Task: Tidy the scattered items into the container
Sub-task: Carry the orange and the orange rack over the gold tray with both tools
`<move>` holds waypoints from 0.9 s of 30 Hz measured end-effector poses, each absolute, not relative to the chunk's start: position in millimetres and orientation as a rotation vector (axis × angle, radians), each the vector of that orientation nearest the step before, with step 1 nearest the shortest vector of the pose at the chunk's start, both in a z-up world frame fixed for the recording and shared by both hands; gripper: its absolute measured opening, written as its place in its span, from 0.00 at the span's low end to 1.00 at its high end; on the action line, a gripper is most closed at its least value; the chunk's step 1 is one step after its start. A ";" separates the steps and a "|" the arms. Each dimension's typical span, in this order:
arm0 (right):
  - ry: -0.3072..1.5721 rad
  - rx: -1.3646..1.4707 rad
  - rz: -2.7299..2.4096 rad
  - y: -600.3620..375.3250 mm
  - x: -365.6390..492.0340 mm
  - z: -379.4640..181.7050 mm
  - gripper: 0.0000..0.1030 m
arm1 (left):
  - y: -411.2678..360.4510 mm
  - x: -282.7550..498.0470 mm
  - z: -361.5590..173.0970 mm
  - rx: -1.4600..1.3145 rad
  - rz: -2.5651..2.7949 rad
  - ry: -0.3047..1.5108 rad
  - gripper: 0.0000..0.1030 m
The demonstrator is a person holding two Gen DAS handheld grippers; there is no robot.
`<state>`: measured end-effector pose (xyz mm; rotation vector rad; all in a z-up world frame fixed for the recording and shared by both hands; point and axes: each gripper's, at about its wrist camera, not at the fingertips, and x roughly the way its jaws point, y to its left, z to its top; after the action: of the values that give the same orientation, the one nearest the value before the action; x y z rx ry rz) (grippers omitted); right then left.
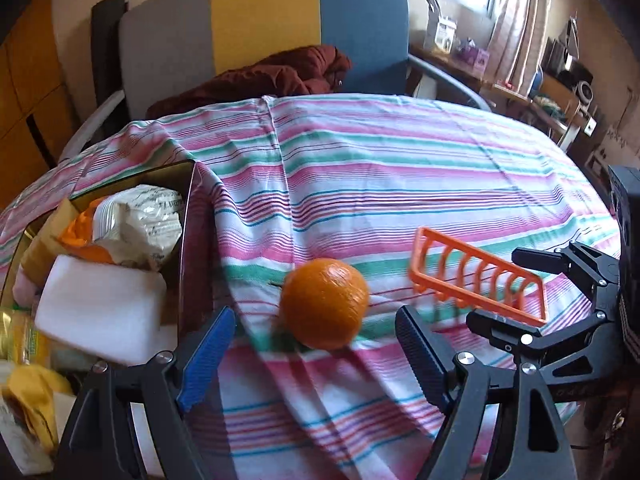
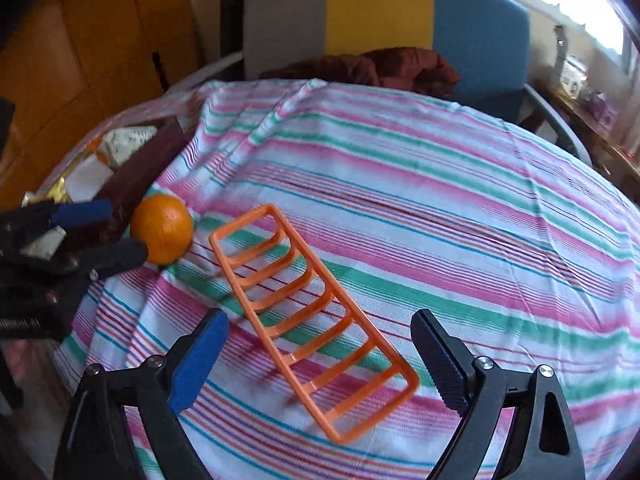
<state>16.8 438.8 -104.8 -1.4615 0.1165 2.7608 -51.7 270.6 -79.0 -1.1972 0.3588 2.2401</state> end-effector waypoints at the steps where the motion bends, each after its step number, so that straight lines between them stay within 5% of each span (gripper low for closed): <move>1: 0.124 -1.476 2.765 438.2 14.3 -107.2 0.79 | 272.4 -54.6 -79.6 -1.197 2.234 0.364 0.81; 4: 0.174 -1.469 2.754 437.7 15.1 -110.0 0.58 | 280.5 -63.3 -83.8 -1.212 2.209 0.390 0.76; 8: 0.274 -1.426 2.743 439.4 26.6 -106.8 0.51 | 291.5 -65.3 -92.8 -1.218 2.164 0.463 0.60; 18: 0.586 -1.345 2.675 442.2 53.0 -101.6 0.50 | 279.6 -55.2 -85.7 -1.206 2.160 0.381 0.52; 27: 0.580 -1.272 2.720 421.0 58.4 -71.0 0.49 | 237.2 -42.9 -57.7 -1.191 2.165 0.161 0.52</move>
<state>58.4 421.0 -71.0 -1.2719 0.5804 2.7202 -42.9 237.2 -57.7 -1.1909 0.1606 2.1653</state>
